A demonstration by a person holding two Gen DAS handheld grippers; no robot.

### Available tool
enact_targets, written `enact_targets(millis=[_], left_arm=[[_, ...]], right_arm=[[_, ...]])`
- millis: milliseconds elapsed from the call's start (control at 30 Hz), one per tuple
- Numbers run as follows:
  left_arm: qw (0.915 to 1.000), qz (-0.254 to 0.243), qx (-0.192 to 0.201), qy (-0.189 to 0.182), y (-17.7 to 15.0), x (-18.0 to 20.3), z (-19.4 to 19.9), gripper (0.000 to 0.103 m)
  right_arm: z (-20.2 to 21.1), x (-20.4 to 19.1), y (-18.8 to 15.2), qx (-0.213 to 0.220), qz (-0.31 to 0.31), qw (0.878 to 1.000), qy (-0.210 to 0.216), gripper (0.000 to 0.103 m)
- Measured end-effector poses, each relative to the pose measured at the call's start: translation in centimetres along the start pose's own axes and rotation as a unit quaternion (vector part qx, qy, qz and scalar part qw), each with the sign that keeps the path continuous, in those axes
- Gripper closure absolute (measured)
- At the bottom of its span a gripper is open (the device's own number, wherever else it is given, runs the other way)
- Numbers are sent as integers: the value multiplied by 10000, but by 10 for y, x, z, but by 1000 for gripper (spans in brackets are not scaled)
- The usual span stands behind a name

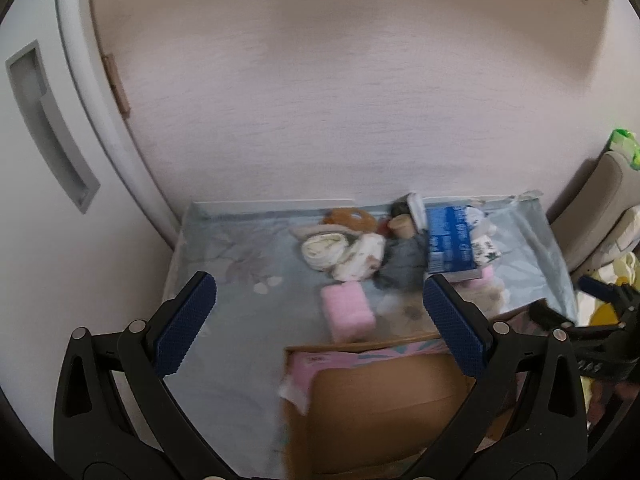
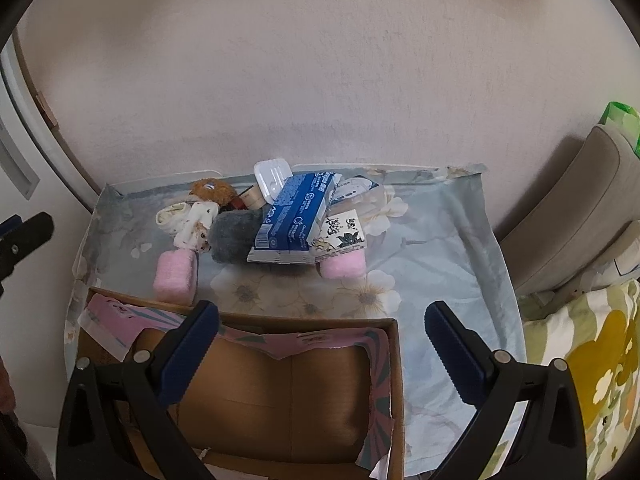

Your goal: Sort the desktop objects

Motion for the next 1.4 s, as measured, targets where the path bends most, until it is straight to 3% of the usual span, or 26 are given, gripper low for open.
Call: enact_targets(millis=[167,333,600,967,1067,1100,1167,1267,1333,1400], left_arm=[[9994,-293,-154,119,14,-20,-23,0],[9970,-364,-642,-214,21,-27,-74,0],[9878,-494,-1348,-595,15,-25,-164,1],[9772,-361,-1856,-968,4,-26,-231,7],[9741,-370,-1982,-1022,0,-24,-241,15],[9728,-360,-2035,-1050,-1,-23,-244,22],[9686,-288,-2174,-1170,-5,-21,-251,29],[9617,-9,-2246,-1574,-5,-20,-252,54],[9589,40,-2298,-1665,-5,-19,-250,70],[9607,-126,-2281,-1576,-4,-16,-246,71]], right_arm=[[-5,-2,20,51,87,9999,-89,0],[-34,-9,45,-10,77,9999,-108,0],[-122,-12,68,-856,-370,9951,-339,0],[-170,-26,81,-1187,-494,9872,-943,8],[-181,-24,79,-1285,-554,9850,-1010,18],[-185,-22,77,-1363,-577,9838,-1010,20],[-191,-20,74,-1438,-545,9817,-1125,20],[-187,-20,73,-1386,-414,9816,-1244,28],[-182,-16,71,-1371,-341,9806,-1358,42],[-177,-13,68,-1346,-463,9806,-1348,47]])
Point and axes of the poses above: each gripper's, at about its wrist camera, not at the fingertips, and z roughly against the way its jaws point, x to its right, y to its top, the point moved 5 cm from there along -z, roughly the way its jaws point, and after that the axes turned 1 degree about x, right-handed, at the moved point
